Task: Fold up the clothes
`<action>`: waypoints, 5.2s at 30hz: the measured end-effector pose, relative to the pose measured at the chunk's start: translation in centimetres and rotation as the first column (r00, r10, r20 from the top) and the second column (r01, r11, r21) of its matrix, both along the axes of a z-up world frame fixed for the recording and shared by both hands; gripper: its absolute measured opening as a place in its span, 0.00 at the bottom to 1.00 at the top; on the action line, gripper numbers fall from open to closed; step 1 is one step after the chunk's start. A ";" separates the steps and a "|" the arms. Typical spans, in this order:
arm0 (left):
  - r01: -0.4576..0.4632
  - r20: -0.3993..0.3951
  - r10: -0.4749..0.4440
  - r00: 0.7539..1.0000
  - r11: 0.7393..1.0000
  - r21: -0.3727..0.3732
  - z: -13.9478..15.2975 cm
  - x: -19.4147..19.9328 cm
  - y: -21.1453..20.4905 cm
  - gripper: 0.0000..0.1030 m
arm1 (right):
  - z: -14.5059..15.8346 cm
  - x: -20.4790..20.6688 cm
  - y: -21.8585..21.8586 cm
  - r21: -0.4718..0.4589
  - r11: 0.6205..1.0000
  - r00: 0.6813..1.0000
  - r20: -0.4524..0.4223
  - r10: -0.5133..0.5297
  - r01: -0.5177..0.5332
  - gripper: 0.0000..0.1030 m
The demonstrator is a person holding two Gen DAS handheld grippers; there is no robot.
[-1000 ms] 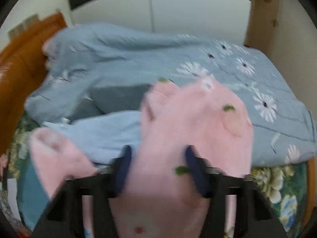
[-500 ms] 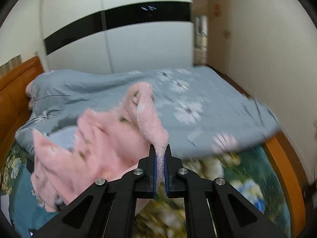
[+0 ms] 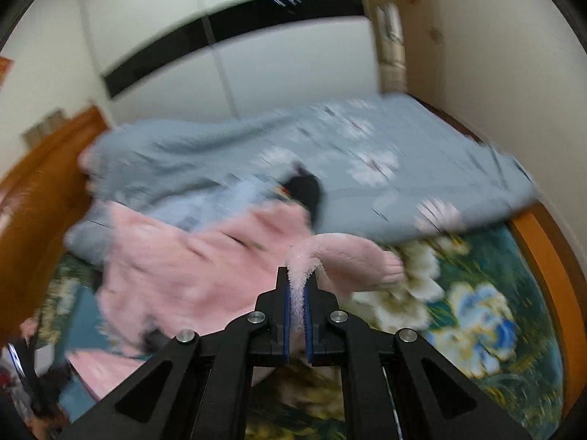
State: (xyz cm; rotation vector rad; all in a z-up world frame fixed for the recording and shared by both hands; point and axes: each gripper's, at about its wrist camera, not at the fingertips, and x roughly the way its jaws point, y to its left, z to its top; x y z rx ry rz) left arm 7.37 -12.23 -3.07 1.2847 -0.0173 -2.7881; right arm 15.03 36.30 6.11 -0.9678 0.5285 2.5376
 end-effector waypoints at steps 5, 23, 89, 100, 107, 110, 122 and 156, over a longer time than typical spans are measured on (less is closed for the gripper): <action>-0.068 -0.207 0.057 0.977 0.997 -0.043 6.8 2.8 -3.7 0.08 | -2.0 0.8 -1.7 -0.009 0.999 0.998 0.056 0.034 -0.034 0.06; -0.082 0.567 0.031 0.823 0.995 0.064 -14.0 1.3 -1.7 0.19 | -17.8 5.6 -0.8 -0.168 0.985 0.908 0.418 0.029 0.046 0.06; -0.609 0.533 0.506 0.678 0.793 0.021 -16.0 -1.1 -26.1 0.19 | -21.4 5.8 7.9 -0.225 0.953 0.796 0.605 -0.026 0.202 0.14; -0.512 0.331 0.416 0.847 0.806 0.297 -9.7 -1.3 -15.0 0.62 | -24.7 4.3 9.1 -0.399 0.853 0.914 0.356 -0.196 0.338 0.58; -0.355 0.382 0.183 0.906 0.819 0.451 -15.4 -0.6 -5.3 0.62 | -29.2 4.6 11.7 -0.598 0.642 0.875 0.382 -0.298 0.480 0.25; -0.330 0.377 0.145 0.915 0.806 0.492 -16.6 -0.1 -3.7 0.62 | -26.4 4.9 10.1 -0.531 0.723 0.886 0.384 -0.261 0.443 0.15; -0.413 0.384 0.203 0.901 0.675 0.611 -18.5 0.7 -6.8 0.62 | -21.0 17.6 14.4 -0.170 0.722 0.699 0.470 -0.539 0.671 0.00; -0.599 0.542 0.259 0.800 0.298 0.743 -25.9 -10.3 -7.5 0.17 | -16.5 -13.7 -0.6 0.002 0.980 0.949 0.251 0.191 -0.198 0.64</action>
